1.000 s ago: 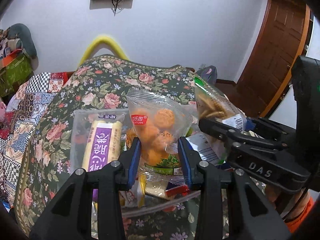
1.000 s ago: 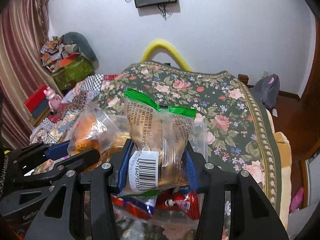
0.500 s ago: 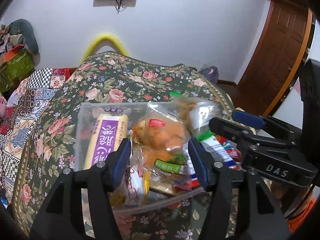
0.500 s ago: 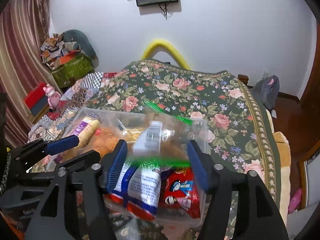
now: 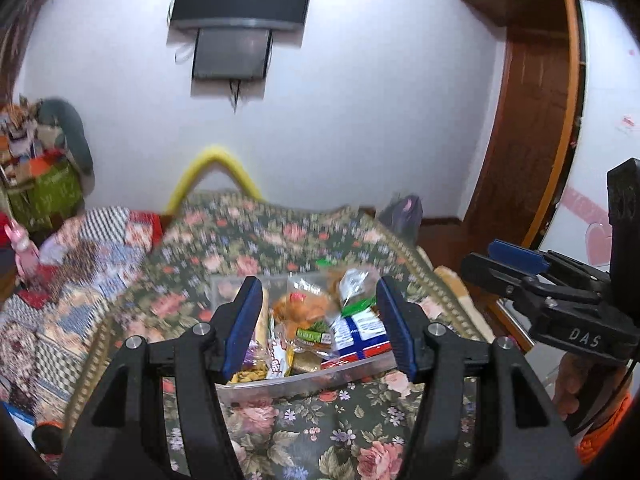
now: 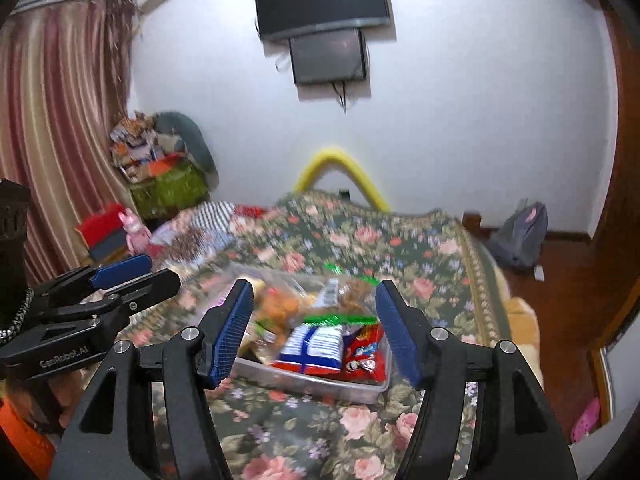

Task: Organize snacks

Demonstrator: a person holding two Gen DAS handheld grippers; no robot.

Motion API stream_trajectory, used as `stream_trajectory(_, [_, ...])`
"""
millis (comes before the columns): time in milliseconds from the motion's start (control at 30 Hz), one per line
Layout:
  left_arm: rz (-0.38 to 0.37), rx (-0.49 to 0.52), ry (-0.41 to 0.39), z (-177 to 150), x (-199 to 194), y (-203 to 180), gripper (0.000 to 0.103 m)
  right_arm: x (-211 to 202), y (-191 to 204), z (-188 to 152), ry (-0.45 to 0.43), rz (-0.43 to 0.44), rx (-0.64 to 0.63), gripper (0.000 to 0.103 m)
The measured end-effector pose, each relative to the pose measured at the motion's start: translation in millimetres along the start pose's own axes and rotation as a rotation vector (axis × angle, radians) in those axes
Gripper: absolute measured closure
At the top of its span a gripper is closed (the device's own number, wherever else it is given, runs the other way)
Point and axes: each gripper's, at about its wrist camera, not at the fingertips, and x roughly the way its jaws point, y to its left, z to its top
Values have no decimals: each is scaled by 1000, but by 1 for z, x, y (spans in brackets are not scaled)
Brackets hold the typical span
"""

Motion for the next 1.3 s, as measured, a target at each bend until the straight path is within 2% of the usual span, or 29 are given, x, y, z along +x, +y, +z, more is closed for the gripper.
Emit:
stream_trajectory(133, [14,52,-112,3,-55,-15,33,-39,14,6,-79,21,1,43])
stream_trajectory(233, [26,77,-160,3,-82,-22,30,-57,24,4,-118,18,-5,42])
stream_trajectory(333, [32,75,-186,1,-103,-25,18,-73,30,0,-149,15,-5,35])
stream_trajectory(433, [35,72,-199,-2,-116,-26,17,-82,35,-6,-171,1,-6,25])
stream_trajectory(533, [43,67,-201,-6,-122,-26,9,-86,39,-11,-185,-22,-7,15])
stream_trajectory(667, [45,64,-204,-12,-129,-26,5,-89,41,-16,-192,-46,-14,4])
stream_trajectory(800, [50,66,-196,-18,-130,-26,4,-94,45,-20,-207,-74,-29,0])
stream_trajectory(1300, [58,65,-194,-27,-131,-25,1,-98,43,-34,-190,-75,0,0])
